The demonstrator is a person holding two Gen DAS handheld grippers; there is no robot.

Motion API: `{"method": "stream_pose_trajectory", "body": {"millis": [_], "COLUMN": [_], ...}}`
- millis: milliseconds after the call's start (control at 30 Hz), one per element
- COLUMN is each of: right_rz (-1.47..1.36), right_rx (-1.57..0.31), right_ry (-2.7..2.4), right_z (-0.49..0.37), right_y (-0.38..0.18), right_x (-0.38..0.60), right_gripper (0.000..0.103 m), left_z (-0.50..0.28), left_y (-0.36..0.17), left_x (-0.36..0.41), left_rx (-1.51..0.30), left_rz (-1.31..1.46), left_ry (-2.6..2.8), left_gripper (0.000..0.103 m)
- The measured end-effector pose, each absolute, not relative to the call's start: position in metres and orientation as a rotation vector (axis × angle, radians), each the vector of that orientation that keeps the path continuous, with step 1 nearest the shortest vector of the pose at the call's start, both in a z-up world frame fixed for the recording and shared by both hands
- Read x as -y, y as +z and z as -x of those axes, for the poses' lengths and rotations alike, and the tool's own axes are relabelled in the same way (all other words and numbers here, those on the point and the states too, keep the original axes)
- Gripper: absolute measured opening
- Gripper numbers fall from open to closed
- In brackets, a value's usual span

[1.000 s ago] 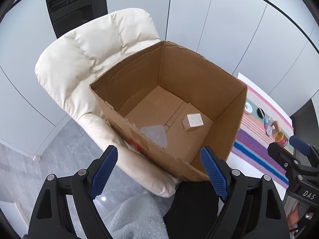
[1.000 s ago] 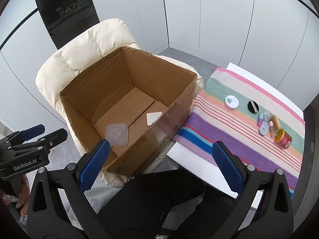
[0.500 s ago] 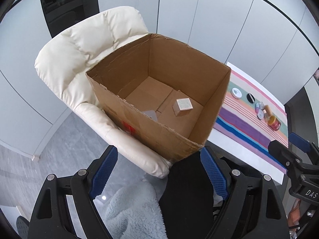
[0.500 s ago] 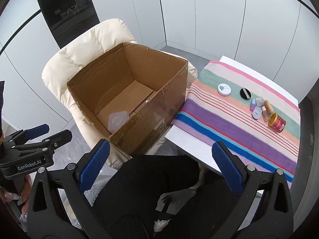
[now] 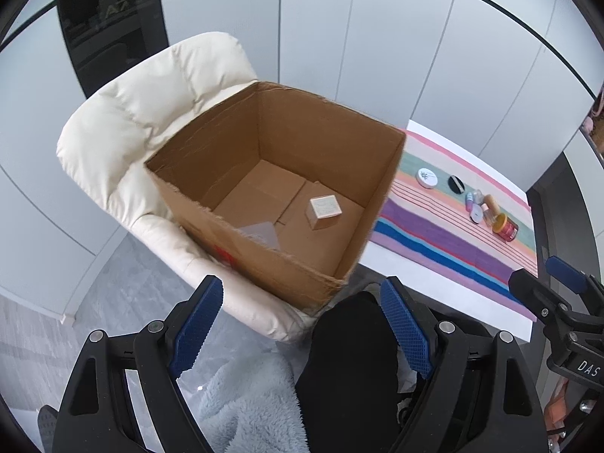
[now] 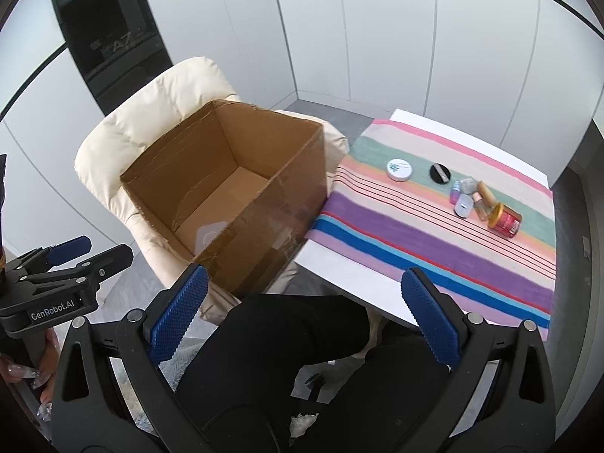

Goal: Organize objects
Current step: 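Withdraw both tools from the cardboard box back toward the cloth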

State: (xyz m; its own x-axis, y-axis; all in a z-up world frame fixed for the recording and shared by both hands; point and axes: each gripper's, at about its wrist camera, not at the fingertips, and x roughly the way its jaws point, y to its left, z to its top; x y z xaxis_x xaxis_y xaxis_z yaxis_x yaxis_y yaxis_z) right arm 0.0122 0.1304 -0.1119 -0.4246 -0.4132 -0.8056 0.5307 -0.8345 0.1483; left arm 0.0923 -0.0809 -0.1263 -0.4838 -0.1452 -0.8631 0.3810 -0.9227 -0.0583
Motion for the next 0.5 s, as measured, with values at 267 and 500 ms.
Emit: {"method": "stream_pose_trajectory", "body": {"millis": [267, 500], "right_rz": [-1.273, -1.332], "right_rx": [-0.124, -0.046], "right_ry": [-2.332, -2.428], "right_z": [-0.005, 0.005], "right_y": [-0.116, -0.121], "right_x": [-0.171, -0.226], "right_gripper": [0.103, 0.103], "left_z": [-0.066, -0.037], "left_y": [-0.130, -0.136], "left_x": [0.041, -0.007], "left_rx": [-0.298, -0.246], "left_rz": [-1.443, -1.512], "left_ry": [-2.524, -2.607], "left_gripper": [0.087, 0.087]}}
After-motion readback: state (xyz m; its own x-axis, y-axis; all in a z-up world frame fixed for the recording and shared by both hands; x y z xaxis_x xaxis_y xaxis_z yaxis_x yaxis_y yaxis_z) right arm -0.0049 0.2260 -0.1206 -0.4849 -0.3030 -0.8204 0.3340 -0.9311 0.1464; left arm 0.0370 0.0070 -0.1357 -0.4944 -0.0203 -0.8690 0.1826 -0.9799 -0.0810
